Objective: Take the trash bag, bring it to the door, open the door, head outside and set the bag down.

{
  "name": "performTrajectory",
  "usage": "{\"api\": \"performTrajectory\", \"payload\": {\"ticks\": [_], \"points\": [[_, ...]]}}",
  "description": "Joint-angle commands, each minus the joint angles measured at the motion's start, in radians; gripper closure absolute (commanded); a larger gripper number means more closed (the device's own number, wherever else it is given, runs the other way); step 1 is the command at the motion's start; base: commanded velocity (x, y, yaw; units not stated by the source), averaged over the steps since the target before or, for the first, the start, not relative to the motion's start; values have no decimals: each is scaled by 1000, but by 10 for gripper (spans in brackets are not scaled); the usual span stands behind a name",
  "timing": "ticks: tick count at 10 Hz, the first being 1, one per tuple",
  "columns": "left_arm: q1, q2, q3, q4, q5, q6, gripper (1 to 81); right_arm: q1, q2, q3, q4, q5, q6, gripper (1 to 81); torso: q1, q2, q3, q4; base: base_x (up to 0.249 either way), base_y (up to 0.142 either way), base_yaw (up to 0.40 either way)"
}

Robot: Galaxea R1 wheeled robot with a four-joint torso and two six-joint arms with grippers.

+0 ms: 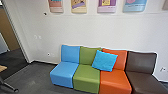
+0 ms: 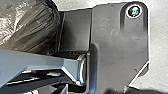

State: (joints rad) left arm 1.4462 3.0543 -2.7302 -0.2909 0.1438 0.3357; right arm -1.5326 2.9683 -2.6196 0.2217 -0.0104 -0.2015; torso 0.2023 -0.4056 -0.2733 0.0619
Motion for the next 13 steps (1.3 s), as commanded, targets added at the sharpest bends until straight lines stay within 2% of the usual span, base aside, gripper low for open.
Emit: {"api": "performTrajectory", "payload": {"ticks": [1, 6, 7, 9, 10, 12, 13], "points": [[-48, 6, 6, 2, 68, 0, 811, 34, 4, 3, -5, -60, -1, 10, -61, 95, 34, 0, 0, 0, 0], [-49, 3, 3, 4, 65, 0, 811, 34, 2, 3, -5, -60, -1, 10, -178, 275, 120, 0, 0, 0, 0], [-49, 3, 3, 2, 65, 0, 811, 34, 2, 3, -7, -60, -1, 10, -202, 314, 84, 0, 0, 0, 0], [-49, 0, 3, -2, 63, 0, 811, 33, 2, 1, -7, -62, -1, 10, -202, 378, 95, 0, 0, 0, 0], [-49, 0, 3, -2, 65, 0, 811, 34, 2, 0, -7, -60, -1, 10, -182, 314, 97, 0, 0, 0, 0], [-49, -1, 3, -2, 63, 0, 811, 31, 2, -6, -5, -60, -1, 10, -185, 343, 96, 0, 0, 0, 0], [-51, 0, 3, -5, 63, 0, 811, 28, 2, -8, -5, -59, -1, 10, -187, 348, 126, 0, 0, 0, 0]]}}
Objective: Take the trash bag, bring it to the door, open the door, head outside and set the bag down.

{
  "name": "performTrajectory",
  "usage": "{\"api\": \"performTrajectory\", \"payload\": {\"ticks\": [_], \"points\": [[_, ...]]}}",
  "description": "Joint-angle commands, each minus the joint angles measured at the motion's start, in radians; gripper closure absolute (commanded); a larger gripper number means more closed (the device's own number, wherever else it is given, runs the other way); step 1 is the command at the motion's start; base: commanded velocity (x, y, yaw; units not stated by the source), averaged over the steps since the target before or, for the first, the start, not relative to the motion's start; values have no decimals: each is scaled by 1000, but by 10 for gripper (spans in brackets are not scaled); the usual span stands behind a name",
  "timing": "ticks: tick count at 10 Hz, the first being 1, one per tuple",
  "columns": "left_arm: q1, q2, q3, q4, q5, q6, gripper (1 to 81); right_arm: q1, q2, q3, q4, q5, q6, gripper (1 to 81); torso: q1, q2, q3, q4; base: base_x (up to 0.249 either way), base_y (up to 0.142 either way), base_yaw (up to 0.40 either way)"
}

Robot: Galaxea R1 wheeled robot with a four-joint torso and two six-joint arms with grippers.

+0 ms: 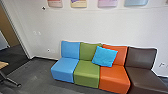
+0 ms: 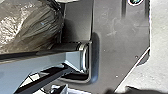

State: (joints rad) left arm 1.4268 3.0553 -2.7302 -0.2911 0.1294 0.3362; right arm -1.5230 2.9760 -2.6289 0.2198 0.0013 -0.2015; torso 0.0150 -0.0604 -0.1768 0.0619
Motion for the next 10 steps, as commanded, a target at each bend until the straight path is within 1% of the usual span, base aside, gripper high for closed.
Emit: {"api": "performTrajectory", "payload": {"ticks": [1, 3, 4, 6, 10], "points": [[-35, 1, 3, -5, 78, 0, 811, 19, -4, 1, -5, -69, -1, 10, 0, 0, 56, 0, 0, 0, 0], [-45, -1, 3, -5, 78, -3, 811, 19, -6, 0, -3, -70, -1, 10, 0, -2, 91, 0, 0, 0, 0], [-51, -1, 3, -2, 79, -3, 811, 19, -4, -2, -3, -69, -1, 10, 0, -2, 50, 0, 0, 0, 0], [-61, -4, 3, 1, 79, -2, 811, 19, -4, -2, -3, -70, -1, 10, -2, -3, 67, 0, 0, 0, 0], [-78, -13, -26, 1, 79, -2, 811, 17, 19, -19, -7, -69, 1, 10, -2, -3, 66, 0, 0, 0, 0]]}}
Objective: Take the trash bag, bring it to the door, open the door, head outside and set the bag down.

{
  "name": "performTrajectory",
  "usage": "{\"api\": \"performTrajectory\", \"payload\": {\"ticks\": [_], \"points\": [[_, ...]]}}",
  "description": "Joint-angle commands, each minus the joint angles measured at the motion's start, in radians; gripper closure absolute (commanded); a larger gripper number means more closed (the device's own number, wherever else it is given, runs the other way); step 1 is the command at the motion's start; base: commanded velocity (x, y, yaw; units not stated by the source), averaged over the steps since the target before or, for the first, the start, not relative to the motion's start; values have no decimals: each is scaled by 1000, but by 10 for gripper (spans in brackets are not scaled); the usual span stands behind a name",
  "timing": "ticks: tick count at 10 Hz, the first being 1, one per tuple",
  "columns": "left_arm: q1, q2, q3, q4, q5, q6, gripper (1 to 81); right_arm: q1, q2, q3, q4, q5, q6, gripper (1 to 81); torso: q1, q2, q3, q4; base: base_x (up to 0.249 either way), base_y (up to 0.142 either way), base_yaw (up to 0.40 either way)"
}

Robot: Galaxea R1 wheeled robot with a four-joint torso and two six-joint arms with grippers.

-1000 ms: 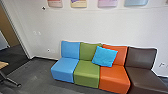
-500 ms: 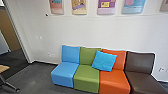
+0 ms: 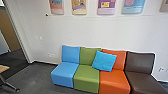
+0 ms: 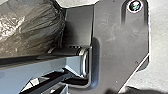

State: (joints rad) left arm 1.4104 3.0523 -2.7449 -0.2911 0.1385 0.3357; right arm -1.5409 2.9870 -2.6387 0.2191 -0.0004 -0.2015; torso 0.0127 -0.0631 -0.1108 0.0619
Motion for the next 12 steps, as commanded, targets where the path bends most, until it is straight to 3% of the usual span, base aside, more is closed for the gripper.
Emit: {"api": "performTrajectory", "payload": {"ticks": [1, 12], "points": [[-69, -15, -12, 1, 72, -1, 811, 35, 20, -30, -6, -67, 1, 10, 0, 0, 0, 0, 0, 0, 0], [-77, -10, -12, 4, 72, 2, 811, 35, 40, -67, -7, -67, -1, 10, 0, 0, 0, 0, 0, 0, 0]]}}
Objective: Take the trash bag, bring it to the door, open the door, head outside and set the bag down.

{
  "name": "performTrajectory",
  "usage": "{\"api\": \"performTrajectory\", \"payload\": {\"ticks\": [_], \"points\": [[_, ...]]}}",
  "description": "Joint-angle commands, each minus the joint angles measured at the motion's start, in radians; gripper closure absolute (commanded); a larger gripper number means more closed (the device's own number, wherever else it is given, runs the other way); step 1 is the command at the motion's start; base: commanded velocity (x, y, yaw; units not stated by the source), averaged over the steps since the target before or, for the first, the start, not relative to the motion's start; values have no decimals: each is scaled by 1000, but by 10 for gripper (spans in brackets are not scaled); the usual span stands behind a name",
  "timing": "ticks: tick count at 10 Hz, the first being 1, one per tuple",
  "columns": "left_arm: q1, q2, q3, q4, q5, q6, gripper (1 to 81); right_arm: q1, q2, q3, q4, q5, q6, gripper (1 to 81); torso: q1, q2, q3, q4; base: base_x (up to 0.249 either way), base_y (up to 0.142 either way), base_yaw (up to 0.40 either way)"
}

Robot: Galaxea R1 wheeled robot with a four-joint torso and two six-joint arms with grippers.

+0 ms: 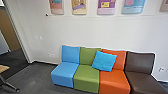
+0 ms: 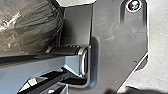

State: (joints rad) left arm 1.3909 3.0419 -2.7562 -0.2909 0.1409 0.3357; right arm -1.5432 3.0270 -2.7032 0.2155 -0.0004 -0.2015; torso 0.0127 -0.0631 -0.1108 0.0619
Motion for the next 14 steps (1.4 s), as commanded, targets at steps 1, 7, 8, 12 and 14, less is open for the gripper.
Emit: {"api": "performTrajectory", "payload": {"ticks": [1, 7, 8, 12, 14], "points": [[-57, 2, 0, 4, 69, 2, 811, 37, 2, -7, -4, -67, -1, 10, 0, 0, 0, 0, 0, 0, 0], [-57, 3, 1, 4, 71, 2, 811, 37, 3, -9, -4, -67, -1, 10, 0, 0, 0, 0, 0, 0, -88], [-57, 3, 1, 4, 71, 2, 811, 37, 3, -9, -4, -67, -1, 10, 0, 0, 0, 0, 0, 0, -230], [-57, 6, 0, 6, 71, 2, 811, 36, 3, -9, -4, -67, -1, 10, 0, 0, 0, 0, 0, 0, -244], [-57, 8, 0, 6, 71, 2, 811, 37, 3, -9, -2, -67, -1, 10, 0, 0, 0, 0, 0, 0, -280]]}}
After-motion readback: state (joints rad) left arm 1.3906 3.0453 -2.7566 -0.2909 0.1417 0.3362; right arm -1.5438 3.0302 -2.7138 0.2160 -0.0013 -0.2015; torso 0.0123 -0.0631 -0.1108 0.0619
